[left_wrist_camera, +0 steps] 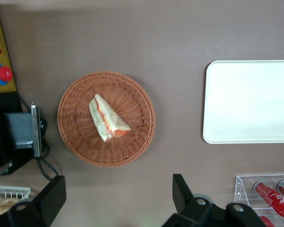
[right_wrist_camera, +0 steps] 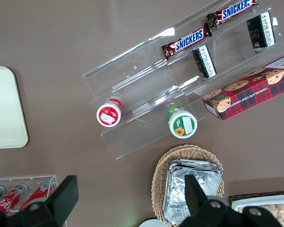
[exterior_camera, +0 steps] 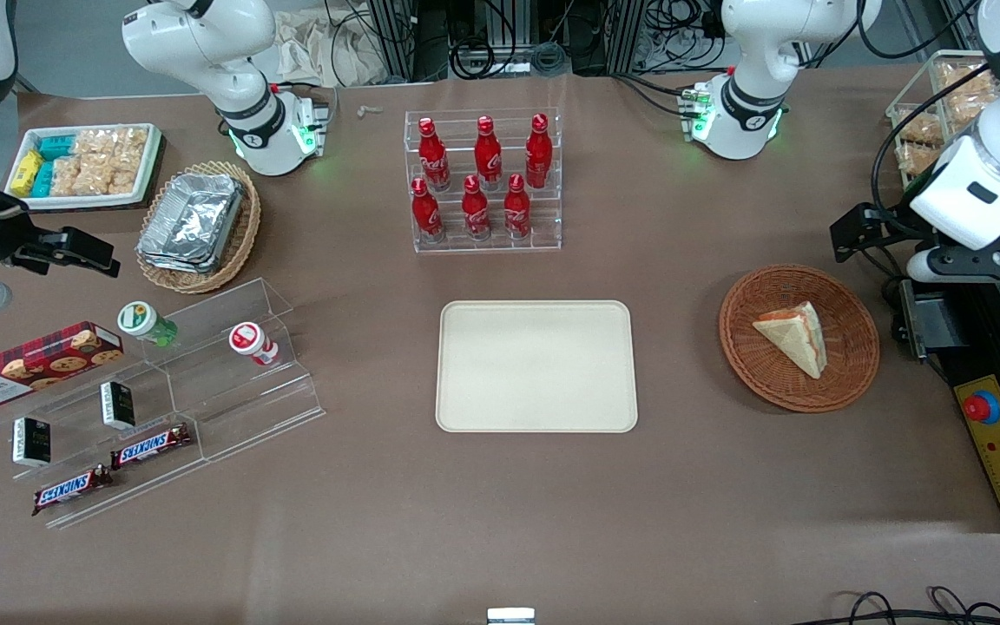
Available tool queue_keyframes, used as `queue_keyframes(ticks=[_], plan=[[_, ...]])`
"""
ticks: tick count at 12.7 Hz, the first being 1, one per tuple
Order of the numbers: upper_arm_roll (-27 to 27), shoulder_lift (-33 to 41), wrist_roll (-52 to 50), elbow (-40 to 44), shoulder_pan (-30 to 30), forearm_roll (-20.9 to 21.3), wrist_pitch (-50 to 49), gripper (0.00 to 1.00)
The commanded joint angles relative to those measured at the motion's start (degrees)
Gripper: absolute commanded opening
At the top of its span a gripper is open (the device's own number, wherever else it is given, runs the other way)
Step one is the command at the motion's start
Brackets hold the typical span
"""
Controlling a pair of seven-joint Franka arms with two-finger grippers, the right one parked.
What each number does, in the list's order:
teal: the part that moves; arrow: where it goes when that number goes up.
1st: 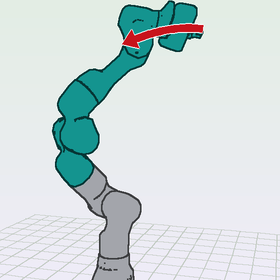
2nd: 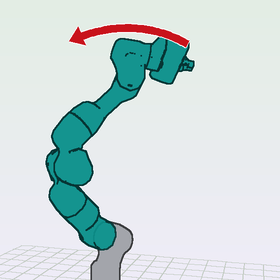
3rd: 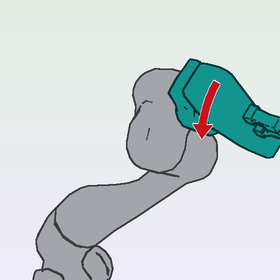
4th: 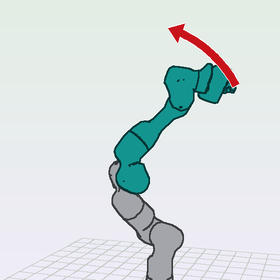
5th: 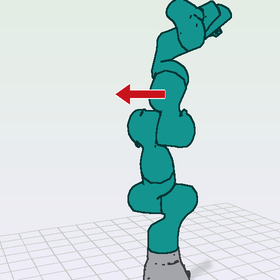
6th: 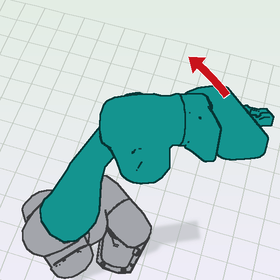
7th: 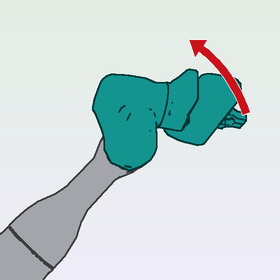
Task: Place sandwich from basket to tray
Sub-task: 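Move the left gripper over the wicker basket holding the wrapped sandwich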
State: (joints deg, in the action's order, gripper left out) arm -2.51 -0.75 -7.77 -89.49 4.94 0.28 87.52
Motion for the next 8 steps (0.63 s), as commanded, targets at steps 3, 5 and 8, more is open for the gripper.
queue_keyframes(ticks=[3,5,8], plan=[[4.0,2.7,-13.6,-3.8,0.0,-1.1,-1.0,1.00],[5.6,7.2,-14.7,-10.7,0.0,-1.1,0.9,1.00],[5.2,11.3,-26.5,-18.5,0.3,-0.4,5.2,1.00]])
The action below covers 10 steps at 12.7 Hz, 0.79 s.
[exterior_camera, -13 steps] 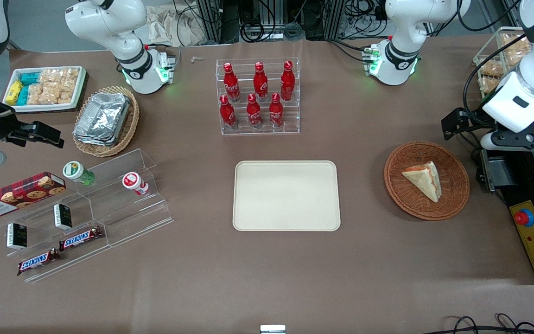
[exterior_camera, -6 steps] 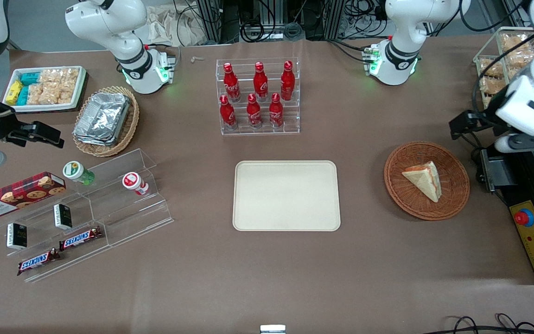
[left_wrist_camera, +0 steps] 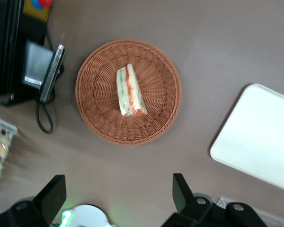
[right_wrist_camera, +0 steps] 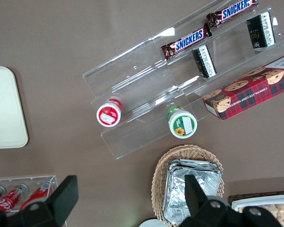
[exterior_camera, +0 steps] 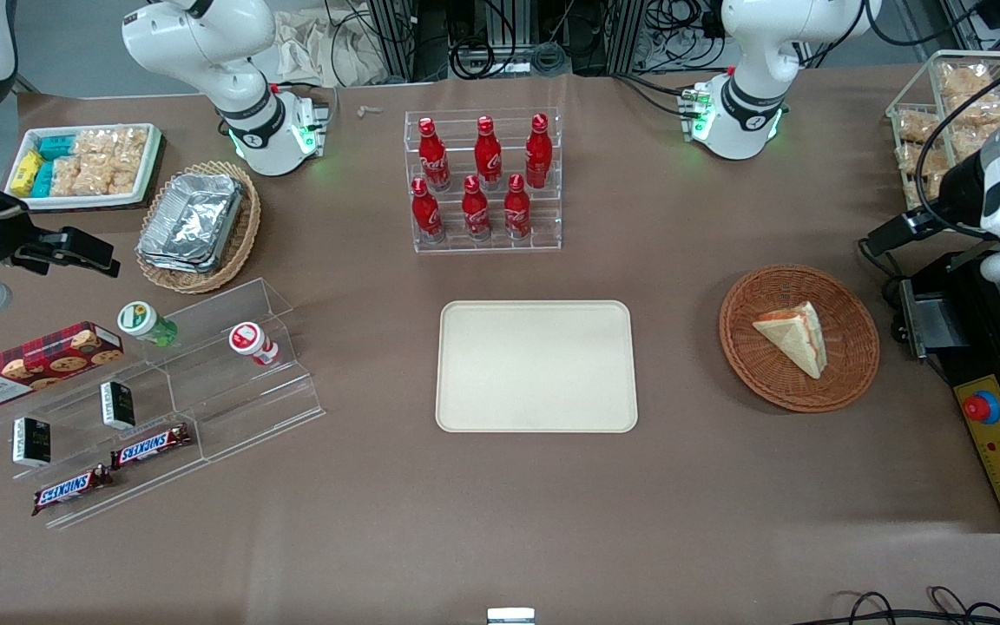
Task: Place sandwich from basket to tray
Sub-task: 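Move the left gripper over the wicker basket holding the wrapped sandwich, then lower the open left gripper around the sandwich in the basket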
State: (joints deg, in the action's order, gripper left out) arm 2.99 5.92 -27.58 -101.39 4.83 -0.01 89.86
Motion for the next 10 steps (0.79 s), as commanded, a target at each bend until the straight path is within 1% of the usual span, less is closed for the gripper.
queue_keyframes(ticks=[1,5,7,10], plan=[[-0.4,4.6,-8.6,-7.3,0.6,0.2,2.8,1.00],[-0.6,5.5,-17.3,-9.5,0.7,0.4,3.0,1.00],[-0.5,5.2,-18.6,-9.8,0.7,0.4,3.2,1.00],[-0.3,4.9,-21.4,-12.2,0.6,0.5,7.8,1.00]])
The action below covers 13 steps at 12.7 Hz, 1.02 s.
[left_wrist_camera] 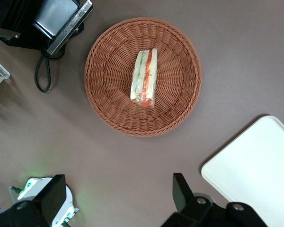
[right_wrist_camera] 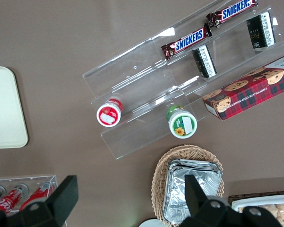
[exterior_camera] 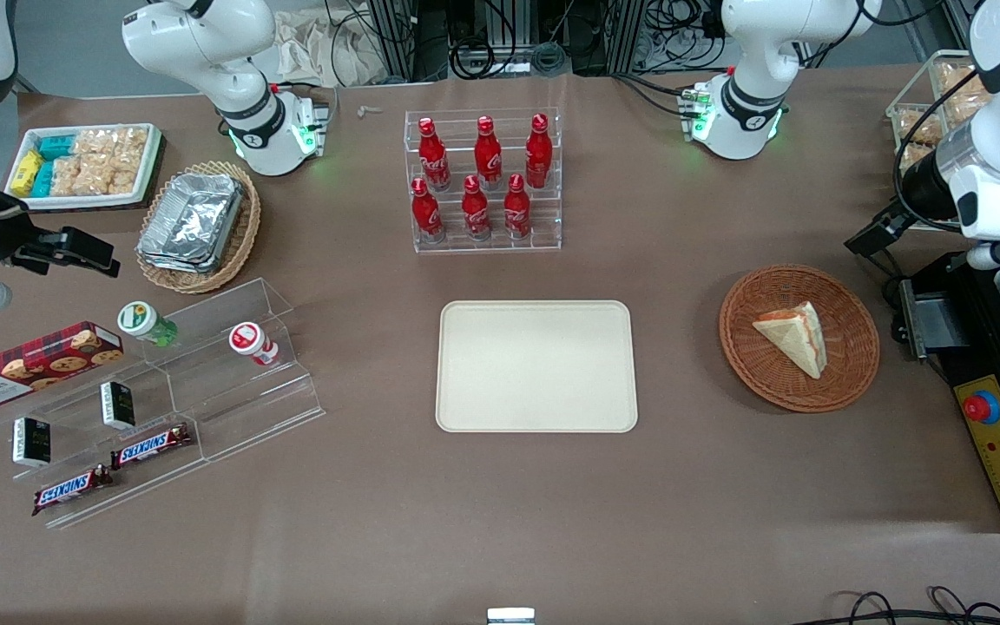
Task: Place sandwich from basket to tray
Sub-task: 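Lower the open left gripper around the sandwich in the basket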
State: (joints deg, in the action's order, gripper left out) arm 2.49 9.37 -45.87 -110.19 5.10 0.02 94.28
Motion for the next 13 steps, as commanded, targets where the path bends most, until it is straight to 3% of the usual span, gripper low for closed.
queue_keyframes(ticks=[1,8,13], plan=[[0.1,1.4,-4.6,-5.1,0.3,0.5,6.2,1.00],[0.5,-4.0,-7.4,-14.8,-0.1,0.6,21.8,1.00],[2.2,-10.6,-6.3,-15.7,-0.2,2.0,26.1,1.00]])
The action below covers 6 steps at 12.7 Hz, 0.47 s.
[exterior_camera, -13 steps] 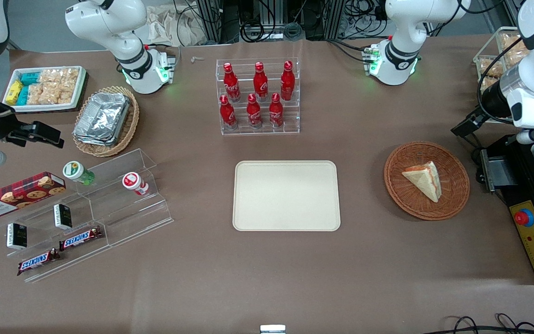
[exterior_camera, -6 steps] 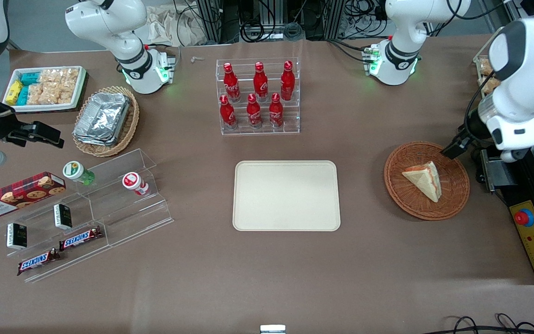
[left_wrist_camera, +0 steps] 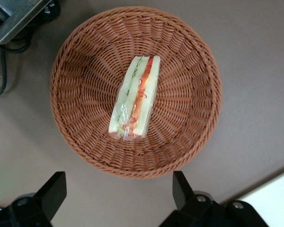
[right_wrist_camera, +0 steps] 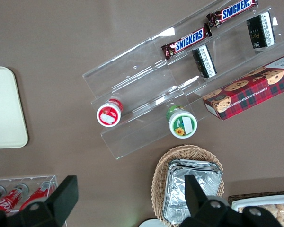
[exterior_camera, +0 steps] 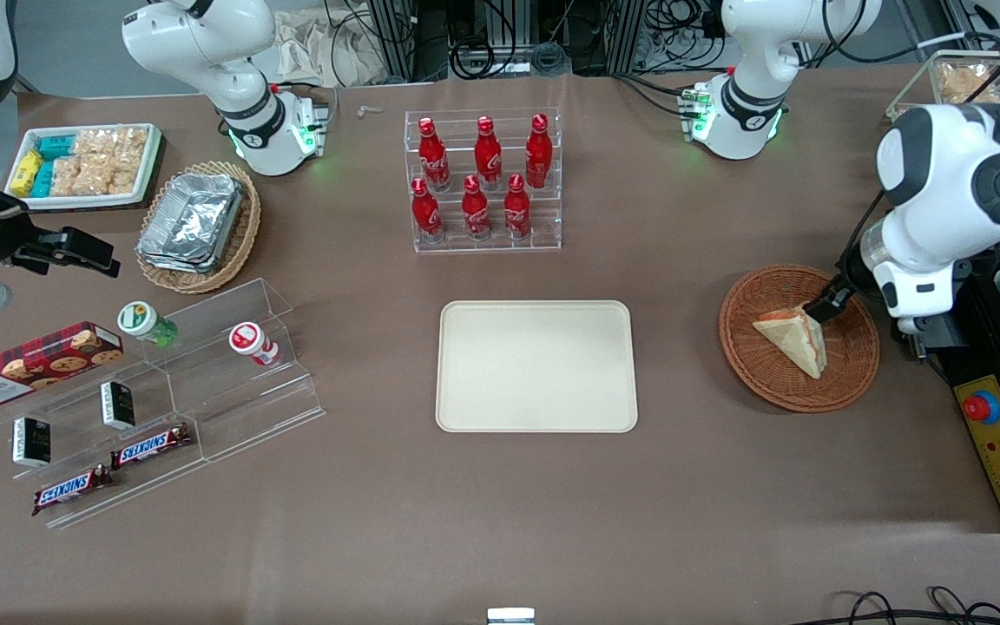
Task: Place sandwich from basket to tray
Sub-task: 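Lower the open left gripper around the sandwich in the basket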
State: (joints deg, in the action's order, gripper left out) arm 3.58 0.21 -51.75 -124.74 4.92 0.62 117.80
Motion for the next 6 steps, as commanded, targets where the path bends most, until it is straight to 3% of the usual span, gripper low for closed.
queue_keyframes(ticks=[1,6], plan=[[1.3,-2.7,-0.4,-1.2,0.0,1.3,3.2,1.00],[1.3,-5.5,-0.2,-4.4,0.0,1.4,8.7,1.00]])
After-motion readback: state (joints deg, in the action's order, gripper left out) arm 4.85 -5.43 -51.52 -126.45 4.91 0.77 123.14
